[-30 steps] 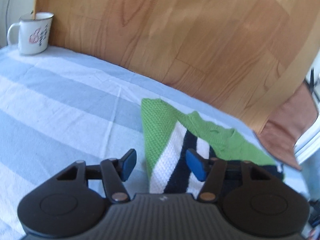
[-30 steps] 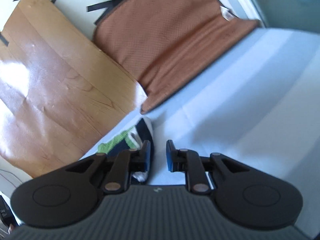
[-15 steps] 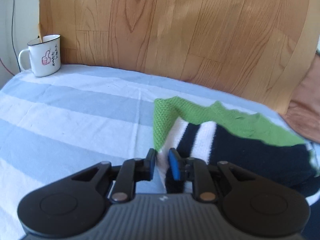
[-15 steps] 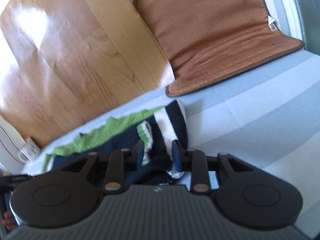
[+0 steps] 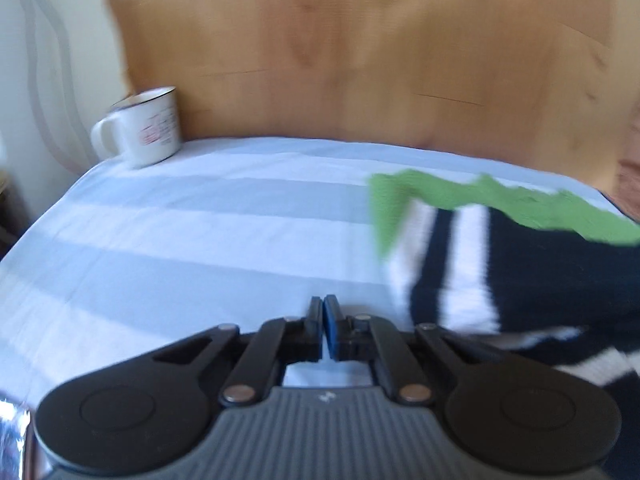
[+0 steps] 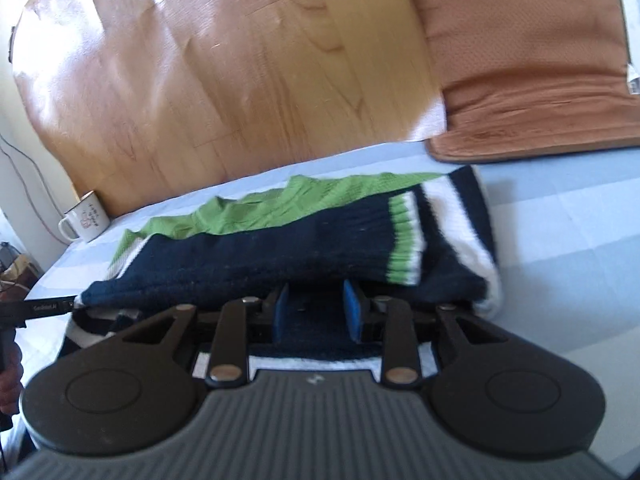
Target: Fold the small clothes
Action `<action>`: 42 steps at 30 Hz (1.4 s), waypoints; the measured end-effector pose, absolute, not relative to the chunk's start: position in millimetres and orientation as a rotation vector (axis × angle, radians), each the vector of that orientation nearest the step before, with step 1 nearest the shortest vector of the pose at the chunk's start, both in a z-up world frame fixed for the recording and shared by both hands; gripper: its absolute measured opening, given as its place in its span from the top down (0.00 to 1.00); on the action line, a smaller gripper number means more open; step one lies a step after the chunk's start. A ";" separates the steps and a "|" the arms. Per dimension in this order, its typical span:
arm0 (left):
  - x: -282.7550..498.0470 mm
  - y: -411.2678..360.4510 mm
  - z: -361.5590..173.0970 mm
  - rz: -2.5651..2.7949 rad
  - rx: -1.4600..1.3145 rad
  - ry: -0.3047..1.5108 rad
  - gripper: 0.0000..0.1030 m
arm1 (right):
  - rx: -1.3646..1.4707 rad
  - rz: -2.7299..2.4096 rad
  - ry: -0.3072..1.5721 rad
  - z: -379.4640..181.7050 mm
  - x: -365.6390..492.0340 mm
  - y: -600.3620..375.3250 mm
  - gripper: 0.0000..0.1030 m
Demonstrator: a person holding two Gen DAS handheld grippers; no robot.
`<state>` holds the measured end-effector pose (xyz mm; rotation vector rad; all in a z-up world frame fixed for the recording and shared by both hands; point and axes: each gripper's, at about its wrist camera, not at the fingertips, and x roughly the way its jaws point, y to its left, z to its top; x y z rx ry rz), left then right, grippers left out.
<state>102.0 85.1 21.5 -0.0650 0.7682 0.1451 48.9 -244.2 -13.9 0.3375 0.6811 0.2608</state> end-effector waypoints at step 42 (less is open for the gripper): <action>135.5 68.9 83.1 -0.068 0.011 0.622 0.23 | 0.234 0.441 0.730 37.1 176.0 -242.3 0.39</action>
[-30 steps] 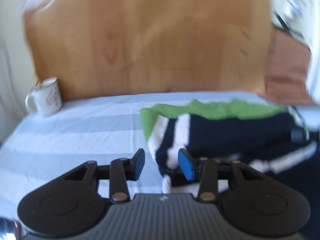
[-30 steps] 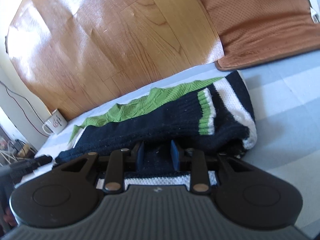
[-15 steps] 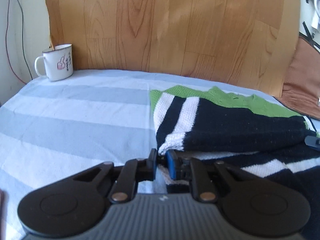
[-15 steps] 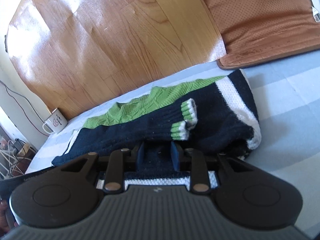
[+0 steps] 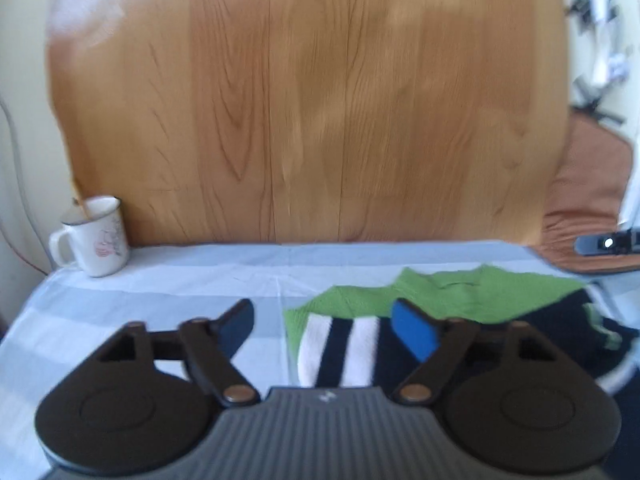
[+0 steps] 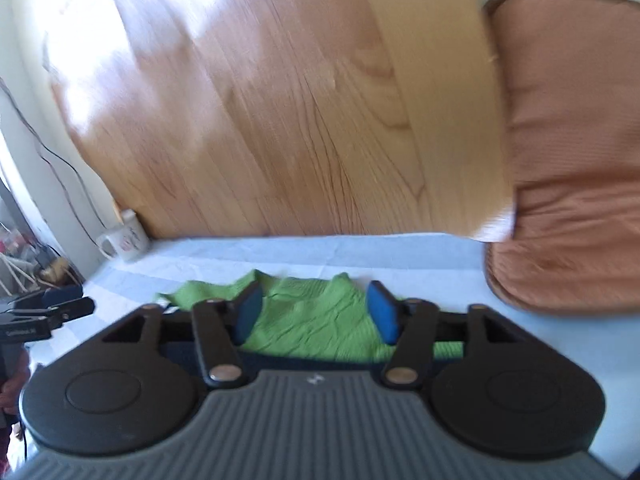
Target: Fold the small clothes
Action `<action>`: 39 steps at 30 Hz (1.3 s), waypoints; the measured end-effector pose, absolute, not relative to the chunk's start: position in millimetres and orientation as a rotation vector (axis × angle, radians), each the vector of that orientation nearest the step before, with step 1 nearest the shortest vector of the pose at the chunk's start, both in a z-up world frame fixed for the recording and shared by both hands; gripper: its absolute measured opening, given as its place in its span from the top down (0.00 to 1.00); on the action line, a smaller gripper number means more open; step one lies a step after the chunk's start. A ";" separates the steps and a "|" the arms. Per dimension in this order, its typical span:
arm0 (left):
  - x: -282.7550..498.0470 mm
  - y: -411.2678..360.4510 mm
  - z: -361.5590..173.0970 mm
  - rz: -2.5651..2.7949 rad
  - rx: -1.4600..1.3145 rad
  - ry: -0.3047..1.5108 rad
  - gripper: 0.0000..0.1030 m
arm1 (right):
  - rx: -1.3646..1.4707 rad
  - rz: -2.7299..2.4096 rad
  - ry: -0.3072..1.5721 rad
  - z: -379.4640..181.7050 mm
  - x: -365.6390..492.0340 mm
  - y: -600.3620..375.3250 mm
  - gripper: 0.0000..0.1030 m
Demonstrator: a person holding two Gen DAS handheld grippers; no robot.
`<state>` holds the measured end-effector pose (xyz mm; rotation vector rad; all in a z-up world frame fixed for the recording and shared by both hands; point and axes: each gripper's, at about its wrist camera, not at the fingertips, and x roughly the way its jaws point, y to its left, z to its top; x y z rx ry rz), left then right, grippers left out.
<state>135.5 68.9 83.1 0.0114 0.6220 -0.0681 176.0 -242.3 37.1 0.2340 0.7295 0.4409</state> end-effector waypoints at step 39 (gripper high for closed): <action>-96.8 127.5 60.8 -0.246 -0.224 0.628 0.41 | 0.394 0.360 0.456 54.4 -146.7 -313.4 0.44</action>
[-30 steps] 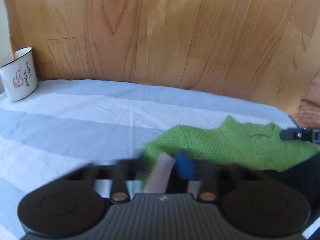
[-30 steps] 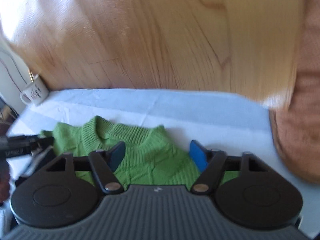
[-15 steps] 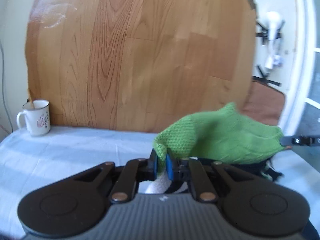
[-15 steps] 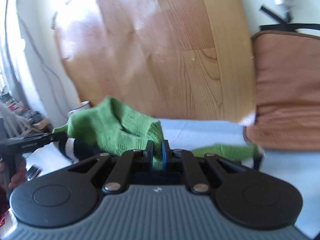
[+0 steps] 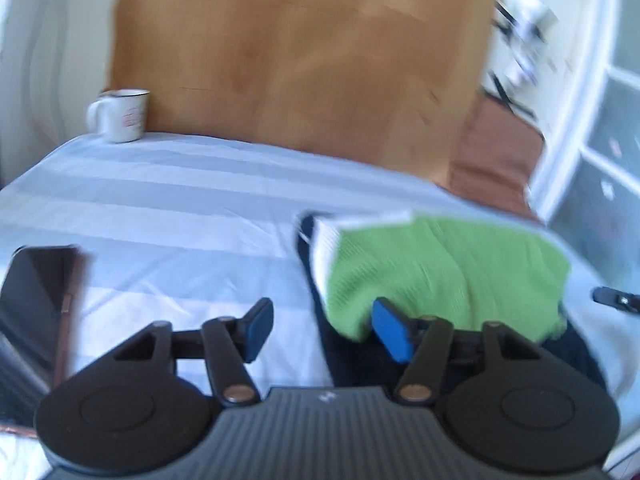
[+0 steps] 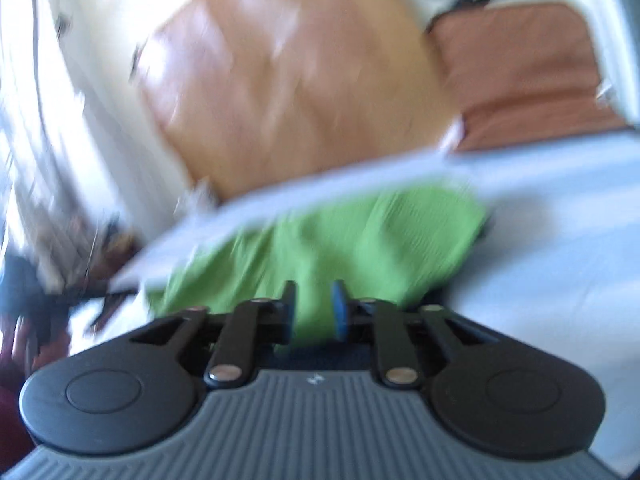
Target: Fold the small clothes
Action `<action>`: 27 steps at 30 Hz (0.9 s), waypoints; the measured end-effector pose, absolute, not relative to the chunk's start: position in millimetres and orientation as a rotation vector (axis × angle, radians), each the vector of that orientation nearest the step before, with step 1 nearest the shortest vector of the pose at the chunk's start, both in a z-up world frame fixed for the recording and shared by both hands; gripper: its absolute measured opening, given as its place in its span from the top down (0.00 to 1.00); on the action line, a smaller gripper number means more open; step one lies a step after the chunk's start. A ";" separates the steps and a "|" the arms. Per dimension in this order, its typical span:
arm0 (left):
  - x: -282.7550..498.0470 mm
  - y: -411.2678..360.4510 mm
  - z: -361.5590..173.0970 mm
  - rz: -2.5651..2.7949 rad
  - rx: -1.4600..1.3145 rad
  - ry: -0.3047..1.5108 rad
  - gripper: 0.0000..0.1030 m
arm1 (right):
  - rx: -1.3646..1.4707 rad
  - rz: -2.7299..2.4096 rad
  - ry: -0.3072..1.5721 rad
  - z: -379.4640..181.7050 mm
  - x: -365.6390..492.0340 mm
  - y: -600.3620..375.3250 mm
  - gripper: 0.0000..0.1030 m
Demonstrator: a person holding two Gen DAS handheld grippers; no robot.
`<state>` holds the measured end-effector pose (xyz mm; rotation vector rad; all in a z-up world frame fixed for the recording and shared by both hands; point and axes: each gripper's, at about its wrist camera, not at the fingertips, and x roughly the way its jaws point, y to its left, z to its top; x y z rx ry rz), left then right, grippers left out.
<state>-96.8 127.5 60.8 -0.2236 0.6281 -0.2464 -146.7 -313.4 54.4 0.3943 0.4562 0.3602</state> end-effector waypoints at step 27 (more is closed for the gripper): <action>-50.1 85.1 54.4 -0.233 -0.111 0.789 0.67 | 0.543 0.123 0.600 14.5 -144.5 -343.4 0.73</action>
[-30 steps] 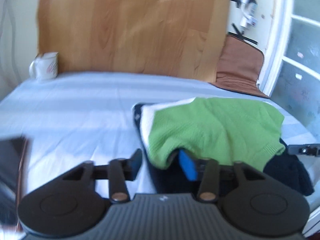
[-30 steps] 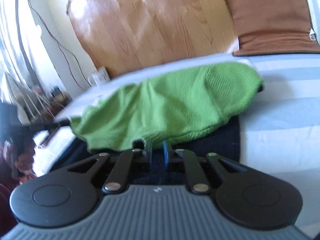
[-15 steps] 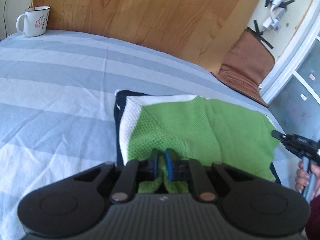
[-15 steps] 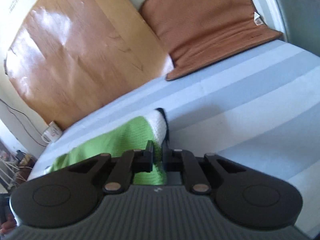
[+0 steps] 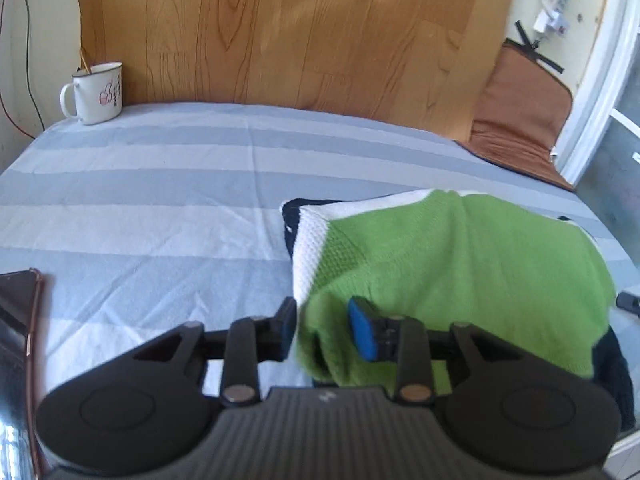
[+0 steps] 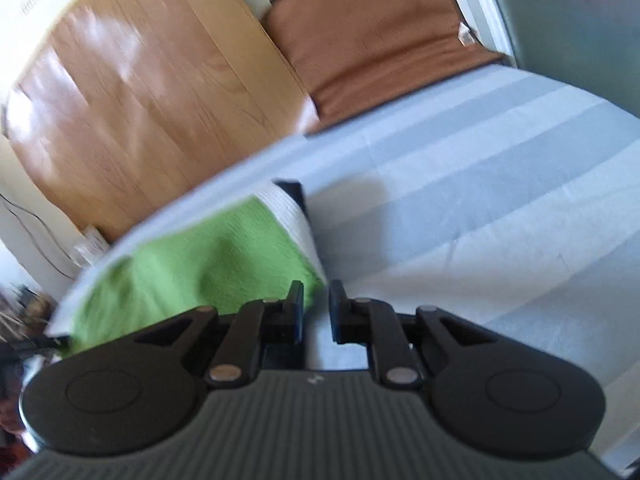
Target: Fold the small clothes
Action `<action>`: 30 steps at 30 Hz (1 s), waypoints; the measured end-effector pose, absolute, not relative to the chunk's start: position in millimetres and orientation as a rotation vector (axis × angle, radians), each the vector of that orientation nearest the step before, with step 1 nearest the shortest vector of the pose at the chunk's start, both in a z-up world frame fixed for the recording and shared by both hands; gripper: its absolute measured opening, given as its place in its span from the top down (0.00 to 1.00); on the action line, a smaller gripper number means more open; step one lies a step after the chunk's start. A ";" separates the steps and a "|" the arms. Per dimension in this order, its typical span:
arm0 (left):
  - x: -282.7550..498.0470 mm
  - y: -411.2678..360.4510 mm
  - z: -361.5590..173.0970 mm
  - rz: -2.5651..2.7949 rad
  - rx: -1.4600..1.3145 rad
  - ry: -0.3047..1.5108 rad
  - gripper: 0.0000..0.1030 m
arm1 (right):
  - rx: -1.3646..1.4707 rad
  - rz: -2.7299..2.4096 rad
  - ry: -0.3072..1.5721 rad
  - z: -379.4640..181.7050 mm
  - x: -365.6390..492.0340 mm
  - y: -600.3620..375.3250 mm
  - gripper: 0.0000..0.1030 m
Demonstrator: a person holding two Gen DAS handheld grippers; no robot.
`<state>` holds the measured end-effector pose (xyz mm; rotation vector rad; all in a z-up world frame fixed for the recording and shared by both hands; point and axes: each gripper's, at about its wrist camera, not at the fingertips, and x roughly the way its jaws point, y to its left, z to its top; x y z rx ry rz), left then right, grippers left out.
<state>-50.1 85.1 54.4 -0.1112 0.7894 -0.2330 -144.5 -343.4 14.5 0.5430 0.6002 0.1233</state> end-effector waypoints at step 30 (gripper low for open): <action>-193.5 107.8 -15.5 -0.337 -0.678 0.990 0.87 | 0.700 0.246 0.624 -2.3 -246.7 -343.8 0.91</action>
